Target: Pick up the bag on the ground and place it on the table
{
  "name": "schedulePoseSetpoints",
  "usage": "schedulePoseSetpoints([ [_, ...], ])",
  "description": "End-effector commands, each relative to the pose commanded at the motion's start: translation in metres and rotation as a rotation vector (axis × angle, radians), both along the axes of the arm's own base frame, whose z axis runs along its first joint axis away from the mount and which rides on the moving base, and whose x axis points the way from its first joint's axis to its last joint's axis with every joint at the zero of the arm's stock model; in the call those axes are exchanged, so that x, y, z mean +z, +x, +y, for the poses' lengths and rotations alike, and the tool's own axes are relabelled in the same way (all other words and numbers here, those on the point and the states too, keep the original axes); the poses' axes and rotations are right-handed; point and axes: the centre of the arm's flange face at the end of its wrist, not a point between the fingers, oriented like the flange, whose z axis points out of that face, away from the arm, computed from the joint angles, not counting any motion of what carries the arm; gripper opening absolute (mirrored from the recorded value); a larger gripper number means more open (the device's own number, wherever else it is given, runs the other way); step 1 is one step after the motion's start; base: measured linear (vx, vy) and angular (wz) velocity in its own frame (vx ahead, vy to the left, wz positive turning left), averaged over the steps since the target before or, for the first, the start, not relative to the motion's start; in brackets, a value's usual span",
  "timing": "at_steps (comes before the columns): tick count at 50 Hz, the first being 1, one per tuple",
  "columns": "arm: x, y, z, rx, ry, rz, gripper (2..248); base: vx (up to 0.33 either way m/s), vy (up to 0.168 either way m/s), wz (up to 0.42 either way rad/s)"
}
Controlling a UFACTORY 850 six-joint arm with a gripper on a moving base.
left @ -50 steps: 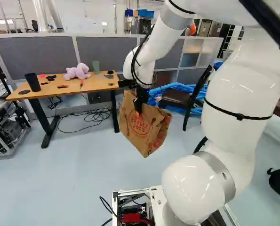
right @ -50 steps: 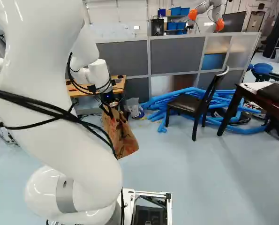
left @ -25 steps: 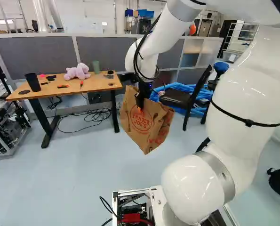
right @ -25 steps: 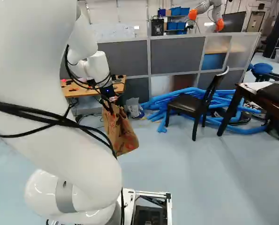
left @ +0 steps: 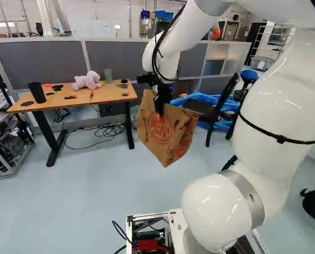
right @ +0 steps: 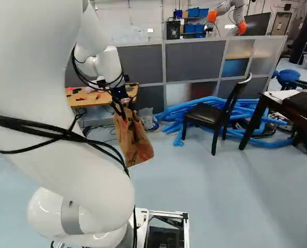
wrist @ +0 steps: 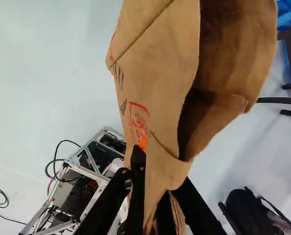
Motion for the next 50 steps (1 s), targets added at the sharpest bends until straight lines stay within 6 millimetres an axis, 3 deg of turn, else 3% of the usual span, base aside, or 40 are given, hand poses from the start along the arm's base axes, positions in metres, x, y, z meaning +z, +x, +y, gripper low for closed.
schedulePoseSetpoints([
  [50,0.073,0.025,0.000,-0.009,-0.004,0.017,21,0.000,0.000,0.000],
])
